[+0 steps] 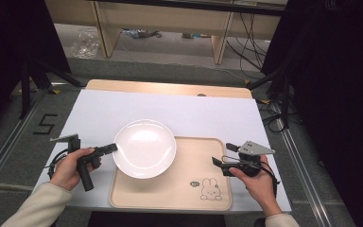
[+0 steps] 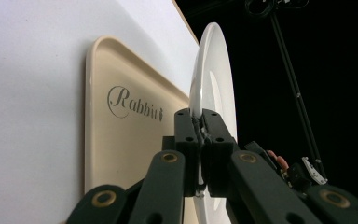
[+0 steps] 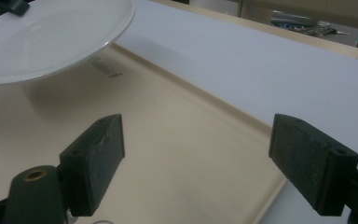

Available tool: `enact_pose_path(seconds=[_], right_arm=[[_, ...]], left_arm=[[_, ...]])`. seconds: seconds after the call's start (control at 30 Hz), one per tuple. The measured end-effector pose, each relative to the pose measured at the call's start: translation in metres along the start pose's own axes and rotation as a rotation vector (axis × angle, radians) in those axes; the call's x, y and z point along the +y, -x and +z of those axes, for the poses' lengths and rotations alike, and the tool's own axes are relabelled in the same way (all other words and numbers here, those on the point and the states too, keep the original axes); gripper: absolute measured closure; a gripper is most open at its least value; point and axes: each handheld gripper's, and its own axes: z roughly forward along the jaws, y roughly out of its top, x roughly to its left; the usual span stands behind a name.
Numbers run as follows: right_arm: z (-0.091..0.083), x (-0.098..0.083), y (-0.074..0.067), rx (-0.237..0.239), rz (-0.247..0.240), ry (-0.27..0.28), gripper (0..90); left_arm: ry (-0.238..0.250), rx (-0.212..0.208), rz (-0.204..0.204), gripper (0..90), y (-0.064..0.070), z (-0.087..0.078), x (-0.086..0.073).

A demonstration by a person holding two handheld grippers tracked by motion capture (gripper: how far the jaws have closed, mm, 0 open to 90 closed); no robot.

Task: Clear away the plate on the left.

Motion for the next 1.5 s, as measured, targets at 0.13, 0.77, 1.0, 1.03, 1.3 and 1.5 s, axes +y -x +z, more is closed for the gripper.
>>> enact_pose_path(seconds=[0.13, 0.77, 1.0, 1.03, 1.3, 1.5], right_arm=[[0.0, 0.0, 0.0, 0.003, -0.003, -0.002, 19.1], [0.0, 0.0, 0.0, 0.003, -0.001, -0.002, 19.1], [0.0, 0.0, 0.0, 0.001, -0.005, 0.001, 19.1], [0.0, 0.0, 0.0, 0.003, -0.001, -0.003, 19.0], [0.0, 0.0, 0.0, 0.003, 0.0, -0.003, 19.1], [0.0, 0.0, 0.0, 0.003, -0.001, -0.003, 19.0]], left_arm=[[0.008, -0.011, 0.001, 85.9, 0.0, 0.003, -0.002], [-0.049, 0.034, 0.006, 85.7, 0.003, 0.015, -0.01], [-0.057, 0.038, 0.005, 85.7, 0.004, 0.019, -0.013], [-0.063, 0.041, 0.005, 85.7, 0.004, 0.02, -0.013], [-0.089, 0.068, 0.016, 85.5, 0.005, 0.025, -0.017], [-0.102, 0.073, 0.022, 85.5, 0.004, 0.029, -0.019]])
